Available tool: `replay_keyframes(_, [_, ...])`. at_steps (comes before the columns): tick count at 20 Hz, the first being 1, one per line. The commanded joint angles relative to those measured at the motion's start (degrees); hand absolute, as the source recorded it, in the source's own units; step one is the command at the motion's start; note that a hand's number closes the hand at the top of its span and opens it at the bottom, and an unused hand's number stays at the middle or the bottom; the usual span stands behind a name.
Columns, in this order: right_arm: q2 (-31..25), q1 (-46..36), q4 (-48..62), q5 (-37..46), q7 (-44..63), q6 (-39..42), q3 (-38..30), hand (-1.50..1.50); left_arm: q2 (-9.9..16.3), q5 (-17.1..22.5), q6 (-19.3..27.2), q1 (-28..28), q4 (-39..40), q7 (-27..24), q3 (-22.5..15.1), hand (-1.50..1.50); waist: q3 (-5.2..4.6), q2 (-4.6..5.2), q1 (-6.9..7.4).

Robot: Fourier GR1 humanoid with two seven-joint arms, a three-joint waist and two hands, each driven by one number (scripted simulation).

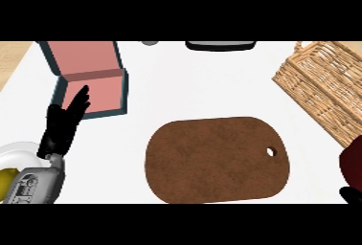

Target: Pick the tomato from the cutting board and place it in the basket

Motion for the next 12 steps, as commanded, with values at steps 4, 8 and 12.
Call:
replay_keyframes(4, [-11.9,-17.9,9.8,-7.8,13.9,-0.3,-5.2,1.50,-1.4,-0.7,0.3,0.7,-2.2,1.1,-1.0,0.00,0.07,0.18,0.90])
replay_keyframes(8, [-20.9,-17.9,16.0,-0.5,6.3,8.5,-5.3,1.50,-0.1,-0.1,-0.3,-0.8,-2.3,2.4,0.2,0.00,0.11,0.36,1.17])
replay_keyframes(12, [-25.4,-18.2,26.1,10.7,-2.3,12.1,-1.2,1.50,-0.9,-0.3,-0.6,-1.6,0.3,0.1,-0.1,0.00,0.11,1.07,2.16])
